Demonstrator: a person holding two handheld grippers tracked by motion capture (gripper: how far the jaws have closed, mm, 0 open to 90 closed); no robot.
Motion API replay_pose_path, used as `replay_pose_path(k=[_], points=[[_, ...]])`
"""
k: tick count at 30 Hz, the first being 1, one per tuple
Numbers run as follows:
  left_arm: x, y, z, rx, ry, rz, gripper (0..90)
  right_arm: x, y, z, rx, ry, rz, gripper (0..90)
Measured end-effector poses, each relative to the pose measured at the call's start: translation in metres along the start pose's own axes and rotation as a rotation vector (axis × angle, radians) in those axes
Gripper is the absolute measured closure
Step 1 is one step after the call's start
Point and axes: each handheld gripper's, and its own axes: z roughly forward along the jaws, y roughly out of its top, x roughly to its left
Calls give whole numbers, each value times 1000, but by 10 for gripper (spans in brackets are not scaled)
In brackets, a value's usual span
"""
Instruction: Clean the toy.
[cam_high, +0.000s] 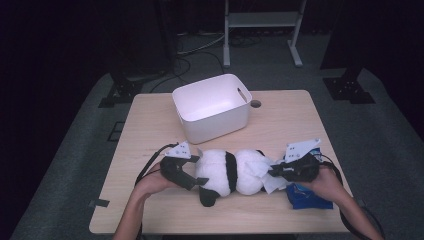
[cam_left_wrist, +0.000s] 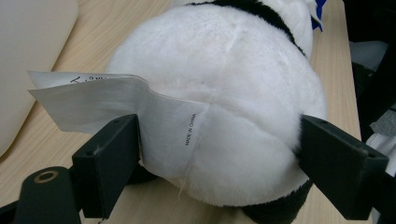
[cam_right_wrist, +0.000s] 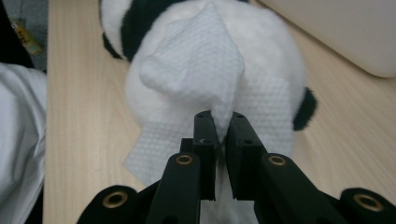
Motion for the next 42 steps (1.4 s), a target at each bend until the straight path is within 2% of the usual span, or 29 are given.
replay_pose_path(k=[4, 6, 10, 14, 19, 20, 21, 25, 27, 28, 31, 37, 41, 42], points=[[-1, 1, 0, 3, -1, 8, 141, -15, 4, -2, -14, -15, 49, 822], [-1, 1, 0, 4, -2, 12, 141, -21, 9, 0, -19, -17, 55, 821], [-2, 1, 0, 1, -7, 18, 144, -25, 25, 9, -8, -14, 36, 821], [-3, 2, 0, -1, -12, 28, 144, -25, 44, 19, -11, 9, 4, 821], [-5, 4, 1, -1, -15, 39, 144, -15, 70, 37, 0, 46, -54, 821], [-5, 4, 1, -1, -15, 39, 144, -15, 70, 37, 0, 46, -54, 821], [-6, 4, 1, -2, -15, 42, 144, -9, 79, 45, -2, 68, -67, 821], [-7, 4, 4, -11, -23, 35, 143, 6, 95, 57, -11, 110, -114, 821], [-7, 4, 5, -14, -27, 34, 143, 10, 98, 60, -17, 124, -120, 821], [-8, 4, 5, -14, -29, 35, 143, 18, 106, 66, -17, 143, -148, 821], [-7, 4, 5, -12, -28, 36, 142, 27, 117, 74, -10, 163, -181, 821], [-6, 4, 4, -11, -27, 35, 139, 38, 130, 84, -2, 213, -217, 814], [-7, 3, 0, 14, -19, 63, 116, 43, 134, 89, 14, 220, -233, 812], [-8, 2, -1, 37, -12, 74, 115, 43, 134, 90, 17, 224, -239, 812]])
